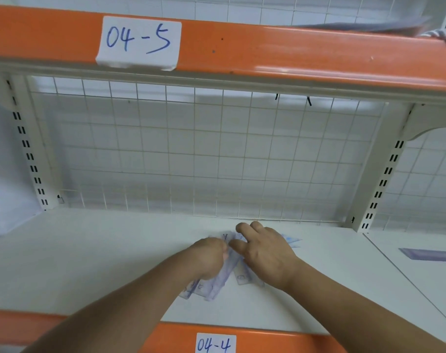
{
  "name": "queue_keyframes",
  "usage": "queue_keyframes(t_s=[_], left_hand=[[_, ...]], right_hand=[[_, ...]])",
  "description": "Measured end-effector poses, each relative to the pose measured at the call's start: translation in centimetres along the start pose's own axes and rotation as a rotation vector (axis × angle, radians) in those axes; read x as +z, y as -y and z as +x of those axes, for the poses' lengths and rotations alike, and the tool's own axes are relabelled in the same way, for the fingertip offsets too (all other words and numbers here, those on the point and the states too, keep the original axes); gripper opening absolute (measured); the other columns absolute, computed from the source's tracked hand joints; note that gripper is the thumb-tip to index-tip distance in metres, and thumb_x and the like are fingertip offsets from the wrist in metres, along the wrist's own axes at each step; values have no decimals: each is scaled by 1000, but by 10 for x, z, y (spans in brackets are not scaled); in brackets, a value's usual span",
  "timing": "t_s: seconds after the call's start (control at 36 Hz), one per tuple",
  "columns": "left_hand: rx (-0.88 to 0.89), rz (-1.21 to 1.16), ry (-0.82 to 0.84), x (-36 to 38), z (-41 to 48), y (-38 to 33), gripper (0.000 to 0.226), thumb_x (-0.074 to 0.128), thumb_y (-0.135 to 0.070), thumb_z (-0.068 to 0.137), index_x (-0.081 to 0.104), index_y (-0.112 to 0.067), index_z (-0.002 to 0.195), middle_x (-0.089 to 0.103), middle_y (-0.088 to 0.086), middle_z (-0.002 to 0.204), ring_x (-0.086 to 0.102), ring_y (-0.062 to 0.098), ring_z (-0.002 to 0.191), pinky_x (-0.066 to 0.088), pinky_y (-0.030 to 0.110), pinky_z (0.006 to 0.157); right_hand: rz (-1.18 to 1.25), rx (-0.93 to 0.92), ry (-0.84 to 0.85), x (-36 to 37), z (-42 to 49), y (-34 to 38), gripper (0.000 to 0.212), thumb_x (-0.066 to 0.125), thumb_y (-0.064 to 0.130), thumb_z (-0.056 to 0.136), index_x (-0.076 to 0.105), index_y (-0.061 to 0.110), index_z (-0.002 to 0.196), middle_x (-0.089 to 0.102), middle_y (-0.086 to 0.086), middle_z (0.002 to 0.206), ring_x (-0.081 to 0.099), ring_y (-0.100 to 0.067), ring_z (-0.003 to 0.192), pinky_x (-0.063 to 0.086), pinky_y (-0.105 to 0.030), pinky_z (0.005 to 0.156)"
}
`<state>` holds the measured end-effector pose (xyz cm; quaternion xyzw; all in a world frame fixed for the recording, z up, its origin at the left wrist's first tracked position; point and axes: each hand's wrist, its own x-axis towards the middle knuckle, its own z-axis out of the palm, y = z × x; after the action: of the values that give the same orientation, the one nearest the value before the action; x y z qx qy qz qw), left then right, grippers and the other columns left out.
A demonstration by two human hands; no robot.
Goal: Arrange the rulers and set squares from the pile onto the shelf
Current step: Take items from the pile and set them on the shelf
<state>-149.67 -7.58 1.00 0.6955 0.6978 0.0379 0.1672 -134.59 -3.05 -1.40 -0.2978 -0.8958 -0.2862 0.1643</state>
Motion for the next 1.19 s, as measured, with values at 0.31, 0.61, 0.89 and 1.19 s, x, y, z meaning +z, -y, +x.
queue_keyframes(t_s=[0.31,0.61,0.89,1.19], left_hand=[[51,151,-69,-1,-5,6,47,61,-53,85,54,-22,120,48,3,120,49,23,113,42,33,87],[147,377,-277,8,-8,-7,31,52,-39,92,59,-21,117,49,4,118,44,24,114,34,31,92],[208,350,-247,26,-12,-28,40,54,-46,90,57,-23,123,49,4,130,43,25,122,35,34,98],[235,329,-225,35,-23,-77,40,50,-46,93,56,-20,122,50,6,130,43,27,124,37,35,98]], right_hand=[[-41,41,87,5,-13,-11,34,86,19,35,58,19,57,51,4,58,52,-18,54,27,-22,41],[-70,264,163,-7,-40,-14,41,86,22,39,67,24,75,54,5,59,52,-19,55,37,-24,46],[-136,495,288,-31,-88,-20,35,84,18,45,66,20,75,58,1,65,55,-22,60,41,-30,50],[-10,660,368,-63,-144,-49,40,51,31,95,47,25,134,52,-1,124,43,-24,115,35,-34,91]])
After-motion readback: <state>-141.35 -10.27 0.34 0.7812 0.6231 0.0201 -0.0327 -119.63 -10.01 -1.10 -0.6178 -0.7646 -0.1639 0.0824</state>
